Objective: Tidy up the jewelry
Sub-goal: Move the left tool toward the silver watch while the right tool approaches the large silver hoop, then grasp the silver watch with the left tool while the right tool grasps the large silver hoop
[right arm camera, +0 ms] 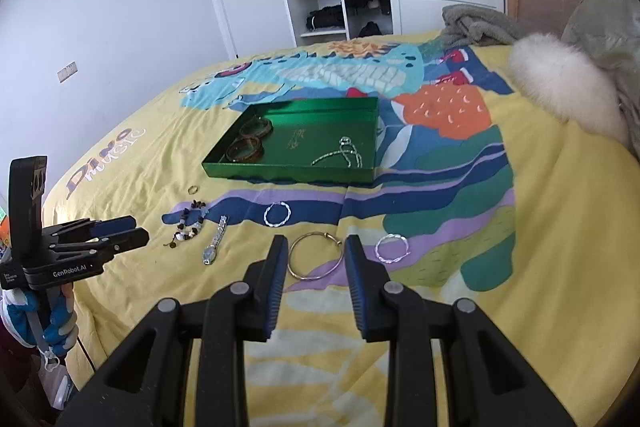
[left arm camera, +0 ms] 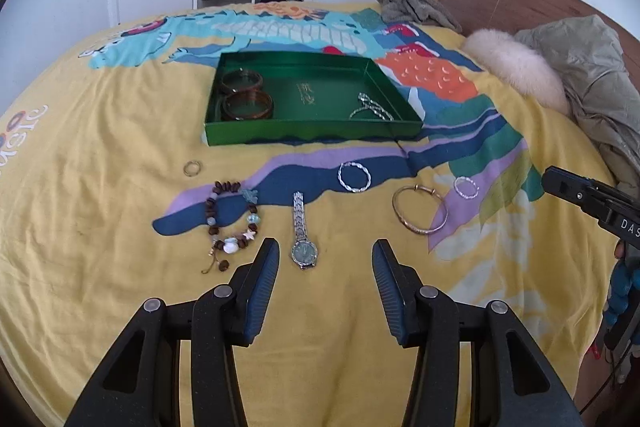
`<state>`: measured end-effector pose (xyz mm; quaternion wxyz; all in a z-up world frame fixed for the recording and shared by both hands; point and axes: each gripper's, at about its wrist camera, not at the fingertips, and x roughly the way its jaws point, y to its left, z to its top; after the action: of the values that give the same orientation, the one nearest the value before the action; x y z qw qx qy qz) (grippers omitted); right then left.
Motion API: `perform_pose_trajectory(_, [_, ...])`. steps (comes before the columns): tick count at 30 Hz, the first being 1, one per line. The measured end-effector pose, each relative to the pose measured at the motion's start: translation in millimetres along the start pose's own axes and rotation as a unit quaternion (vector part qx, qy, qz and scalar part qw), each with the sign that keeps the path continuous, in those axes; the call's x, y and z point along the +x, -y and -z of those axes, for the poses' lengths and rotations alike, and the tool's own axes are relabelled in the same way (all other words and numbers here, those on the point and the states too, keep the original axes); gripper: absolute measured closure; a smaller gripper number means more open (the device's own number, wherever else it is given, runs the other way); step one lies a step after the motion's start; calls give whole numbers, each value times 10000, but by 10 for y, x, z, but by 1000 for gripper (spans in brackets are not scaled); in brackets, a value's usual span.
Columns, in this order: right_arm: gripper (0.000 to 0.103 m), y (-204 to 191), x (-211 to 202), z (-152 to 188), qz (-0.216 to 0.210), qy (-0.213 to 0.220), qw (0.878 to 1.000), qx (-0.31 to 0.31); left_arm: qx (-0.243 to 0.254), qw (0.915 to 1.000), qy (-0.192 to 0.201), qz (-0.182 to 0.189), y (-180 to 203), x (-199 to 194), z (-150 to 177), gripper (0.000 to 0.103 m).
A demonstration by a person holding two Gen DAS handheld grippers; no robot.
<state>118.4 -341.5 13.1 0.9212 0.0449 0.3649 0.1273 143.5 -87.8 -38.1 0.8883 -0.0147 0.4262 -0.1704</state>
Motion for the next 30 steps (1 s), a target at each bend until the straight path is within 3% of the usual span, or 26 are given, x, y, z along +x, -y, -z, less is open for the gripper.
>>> perform_pose_trajectory(14, [75,163,1062,143,-392,-742,9964,-111,-18,9983,-568,-83,-96,885,31,65])
perform_pose_trajectory(24, [78,200,1470,110,-586,-1022,9926,-281,-25,9980,-624,-67,-176,1045,68,72])
perform_pose_trajectory(30, [78,246,1638,73,-416,-1157,9918,-340,-19,9982,-598,31,-222,1054,95,72])
